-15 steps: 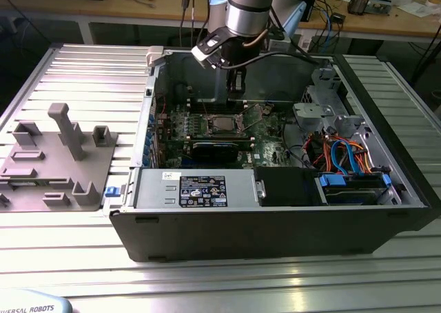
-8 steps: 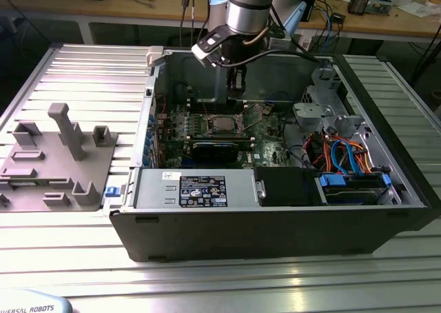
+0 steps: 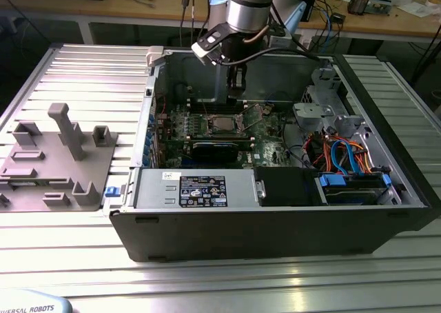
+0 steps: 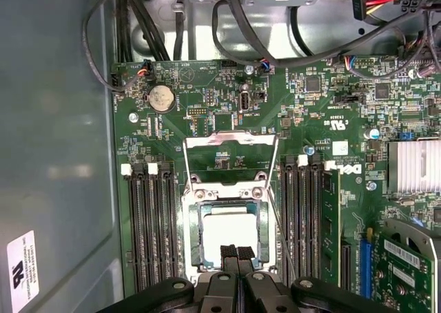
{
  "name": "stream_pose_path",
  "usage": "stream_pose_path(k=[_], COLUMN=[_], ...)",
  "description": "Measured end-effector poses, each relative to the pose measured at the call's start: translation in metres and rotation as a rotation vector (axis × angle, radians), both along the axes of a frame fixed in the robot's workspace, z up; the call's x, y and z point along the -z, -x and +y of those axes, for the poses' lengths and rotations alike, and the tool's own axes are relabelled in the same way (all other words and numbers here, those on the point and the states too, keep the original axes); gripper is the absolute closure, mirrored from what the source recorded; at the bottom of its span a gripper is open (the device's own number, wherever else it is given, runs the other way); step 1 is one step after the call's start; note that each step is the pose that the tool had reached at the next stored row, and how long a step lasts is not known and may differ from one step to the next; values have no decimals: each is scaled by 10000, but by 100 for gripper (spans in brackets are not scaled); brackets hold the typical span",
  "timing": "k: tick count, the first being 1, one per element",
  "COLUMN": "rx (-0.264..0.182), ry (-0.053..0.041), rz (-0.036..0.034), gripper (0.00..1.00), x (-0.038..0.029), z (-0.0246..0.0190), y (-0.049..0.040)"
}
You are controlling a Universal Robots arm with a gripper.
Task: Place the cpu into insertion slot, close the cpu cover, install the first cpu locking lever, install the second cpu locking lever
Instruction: 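Place the cpu into insertion slot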
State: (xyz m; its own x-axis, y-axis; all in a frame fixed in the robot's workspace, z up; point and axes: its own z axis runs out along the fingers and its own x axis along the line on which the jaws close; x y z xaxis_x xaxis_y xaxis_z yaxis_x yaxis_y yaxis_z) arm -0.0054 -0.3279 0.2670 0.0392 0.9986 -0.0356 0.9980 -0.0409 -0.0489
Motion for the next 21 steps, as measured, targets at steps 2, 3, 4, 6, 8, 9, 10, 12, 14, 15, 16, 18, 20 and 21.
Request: stream_pose_path(k=[2,3,4,6,8,9,10,12,14,15,16,18,20,21], rx=[0,1,1,0,0,0,0,0,1,1,0,0,0,0], ry=[1,1,1,1,2,3,2,2,2,3,2,2,1,1], rz=[1,0,0,1,0,1,1,1,1,1,1,1,1,1], gripper=[89,89,89,89,89,89,89,89,89,89,89,89,89,89], x=[-6,-7,-11,-16,-21,-24,-28,-35,-45,-51,-56,-67,-88,-97], z=[0,0,0,0,0,0,0,0,0,0,0,0,0,0], y=[0,0,0,0,0,0,0,0,0,0,0,0,0,0])
